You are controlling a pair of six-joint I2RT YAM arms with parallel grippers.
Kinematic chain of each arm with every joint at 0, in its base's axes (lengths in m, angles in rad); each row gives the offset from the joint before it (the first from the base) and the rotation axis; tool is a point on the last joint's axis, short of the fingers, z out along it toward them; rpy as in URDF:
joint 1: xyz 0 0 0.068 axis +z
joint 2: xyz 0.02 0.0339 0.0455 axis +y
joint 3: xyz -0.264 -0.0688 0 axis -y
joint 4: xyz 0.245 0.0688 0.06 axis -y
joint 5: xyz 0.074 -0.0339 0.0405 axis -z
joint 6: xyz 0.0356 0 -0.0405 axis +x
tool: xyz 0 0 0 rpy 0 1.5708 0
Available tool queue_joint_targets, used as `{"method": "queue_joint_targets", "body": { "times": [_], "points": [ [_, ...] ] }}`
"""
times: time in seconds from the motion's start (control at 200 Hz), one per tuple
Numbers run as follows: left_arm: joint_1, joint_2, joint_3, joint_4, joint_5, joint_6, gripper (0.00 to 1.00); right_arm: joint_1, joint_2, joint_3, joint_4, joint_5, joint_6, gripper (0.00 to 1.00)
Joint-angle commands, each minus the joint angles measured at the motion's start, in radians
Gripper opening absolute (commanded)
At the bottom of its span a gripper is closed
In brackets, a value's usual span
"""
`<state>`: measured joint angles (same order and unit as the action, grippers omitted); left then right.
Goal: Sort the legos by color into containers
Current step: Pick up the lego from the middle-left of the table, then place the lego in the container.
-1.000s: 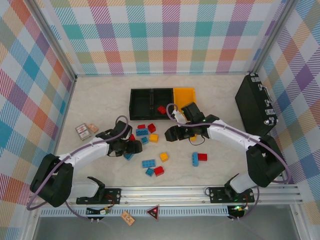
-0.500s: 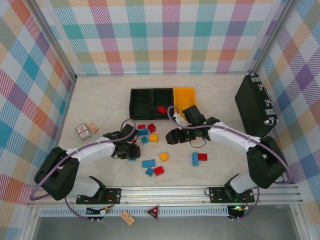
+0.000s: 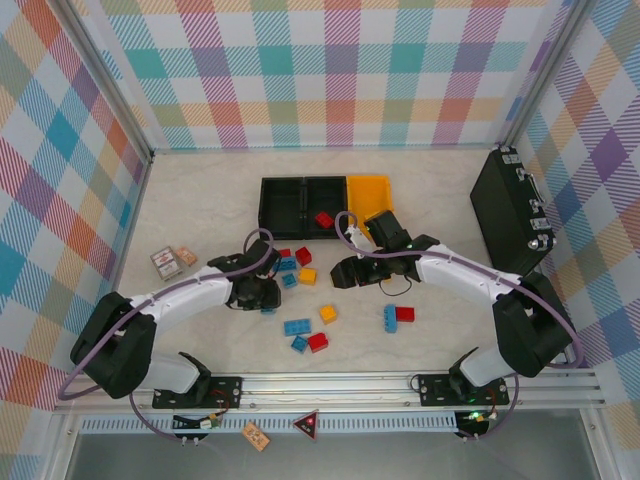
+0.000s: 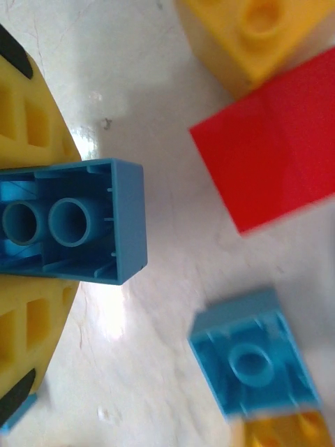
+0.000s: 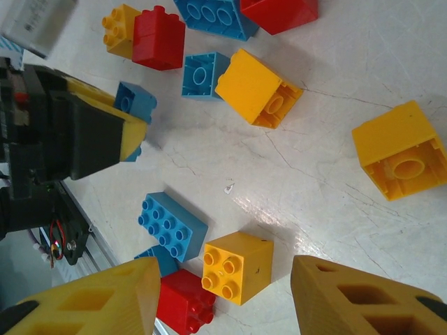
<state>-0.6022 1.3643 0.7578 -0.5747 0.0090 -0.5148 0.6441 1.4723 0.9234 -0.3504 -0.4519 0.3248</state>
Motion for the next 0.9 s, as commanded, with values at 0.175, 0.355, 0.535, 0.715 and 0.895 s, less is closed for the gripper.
{"method": "queue_joint_targets", "body": {
  "times": [0.175,0.355,0.535,0.715,0.895],
  "points": [
    [0.011,0.065,0.237,-0.081,-0.032,0.036,0.25,0.006,-0.024,0.054,0.030,-0.015,0.034,0.53],
    [0.052,0.181,0.374,-0.050,-0.059,0.023,0.25,0.006,-0.009,0.088,0.025,0.035,0.065,0.53],
    [0.097,0.301,0.515,-0.046,-0.046,0.031,0.25,0.002,0.010,0.116,0.023,0.119,0.109,0.53],
    [0.149,0.419,0.626,-0.046,-0.018,0.037,0.25,-0.003,0.069,0.175,0.020,0.160,0.126,0.53],
    [0.162,0.526,0.737,-0.089,-0.042,0.042,0.25,-0.006,0.099,0.192,0.040,0.162,0.144,0.53]
  ]
}}
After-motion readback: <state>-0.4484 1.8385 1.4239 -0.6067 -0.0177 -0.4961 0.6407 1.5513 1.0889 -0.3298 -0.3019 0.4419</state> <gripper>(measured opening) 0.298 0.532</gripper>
